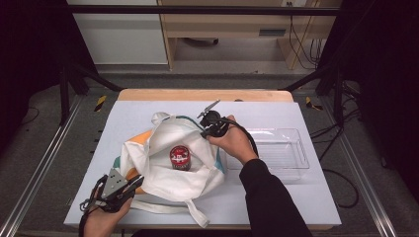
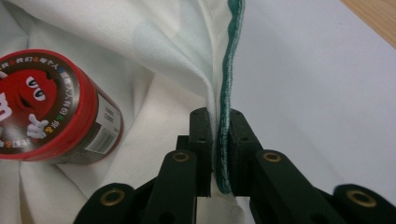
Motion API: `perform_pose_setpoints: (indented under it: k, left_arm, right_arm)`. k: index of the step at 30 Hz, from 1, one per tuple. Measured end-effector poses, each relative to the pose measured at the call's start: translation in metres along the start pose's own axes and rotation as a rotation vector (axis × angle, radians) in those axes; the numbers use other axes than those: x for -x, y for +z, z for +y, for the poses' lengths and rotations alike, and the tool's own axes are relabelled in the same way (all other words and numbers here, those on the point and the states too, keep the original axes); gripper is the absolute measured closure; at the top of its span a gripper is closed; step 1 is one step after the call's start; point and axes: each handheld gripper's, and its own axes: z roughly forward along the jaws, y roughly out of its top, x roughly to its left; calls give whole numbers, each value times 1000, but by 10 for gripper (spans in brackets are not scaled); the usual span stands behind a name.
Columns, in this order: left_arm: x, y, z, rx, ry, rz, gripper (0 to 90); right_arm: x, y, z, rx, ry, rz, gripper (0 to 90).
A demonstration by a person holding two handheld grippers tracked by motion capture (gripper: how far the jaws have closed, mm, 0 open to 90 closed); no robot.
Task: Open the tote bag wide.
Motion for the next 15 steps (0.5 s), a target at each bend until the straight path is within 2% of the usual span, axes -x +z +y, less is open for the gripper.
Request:
perform_pose_setpoints:
  k: [1, 3, 7, 10, 12, 15]
  left_arm:
    - [1, 0, -1, -5, -10, -9, 840]
    - [-1, -2, -1, -6, 19, 14, 840]
    - [-2, -3, -2, -21, 34, 18, 841]
    - [-1, -4, -4, -36, 48, 28, 841]
    - [0, -3, -5, -43, 29, 15, 841]
    - [-1, -4, -5, -45, 49, 27, 841]
  right_arm:
    - [1, -1, 0, 4, -1, -2, 843]
    - [2, -3, 0, 17, 5, -16, 846]
    - [5, -7, 0, 37, 9, -37, 849]
    - [8, -7, -2, 28, 19, -44, 850]
    - [9, -5, -2, 16, 23, -42, 850]
    - [7, 0, -1, -1, 23, -46, 850]
